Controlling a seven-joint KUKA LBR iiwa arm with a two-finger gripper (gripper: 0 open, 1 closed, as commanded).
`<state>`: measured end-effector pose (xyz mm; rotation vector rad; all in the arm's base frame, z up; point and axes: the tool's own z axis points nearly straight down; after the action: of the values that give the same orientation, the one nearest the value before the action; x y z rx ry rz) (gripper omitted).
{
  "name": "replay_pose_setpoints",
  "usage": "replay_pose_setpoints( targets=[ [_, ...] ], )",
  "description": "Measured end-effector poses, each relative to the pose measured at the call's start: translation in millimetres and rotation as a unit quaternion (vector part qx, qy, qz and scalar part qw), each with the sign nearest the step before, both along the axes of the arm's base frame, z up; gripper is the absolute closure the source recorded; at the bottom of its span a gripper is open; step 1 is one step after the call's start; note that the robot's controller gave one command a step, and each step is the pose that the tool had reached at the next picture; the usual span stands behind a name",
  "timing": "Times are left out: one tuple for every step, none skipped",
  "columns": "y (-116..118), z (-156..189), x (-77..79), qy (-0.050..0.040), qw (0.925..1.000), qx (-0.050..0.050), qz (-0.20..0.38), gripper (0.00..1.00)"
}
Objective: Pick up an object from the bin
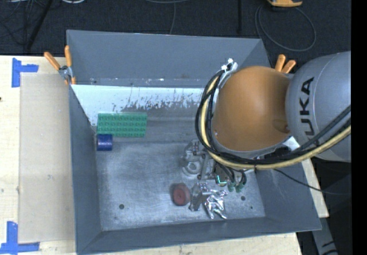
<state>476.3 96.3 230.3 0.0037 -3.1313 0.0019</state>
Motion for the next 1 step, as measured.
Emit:
replay_pose_setpoints(
  targets=[
    [-63.5, -138.3, 27.6, -0.0017, 0.9937, -0.001, -0.112, 0.00]
  ],
)
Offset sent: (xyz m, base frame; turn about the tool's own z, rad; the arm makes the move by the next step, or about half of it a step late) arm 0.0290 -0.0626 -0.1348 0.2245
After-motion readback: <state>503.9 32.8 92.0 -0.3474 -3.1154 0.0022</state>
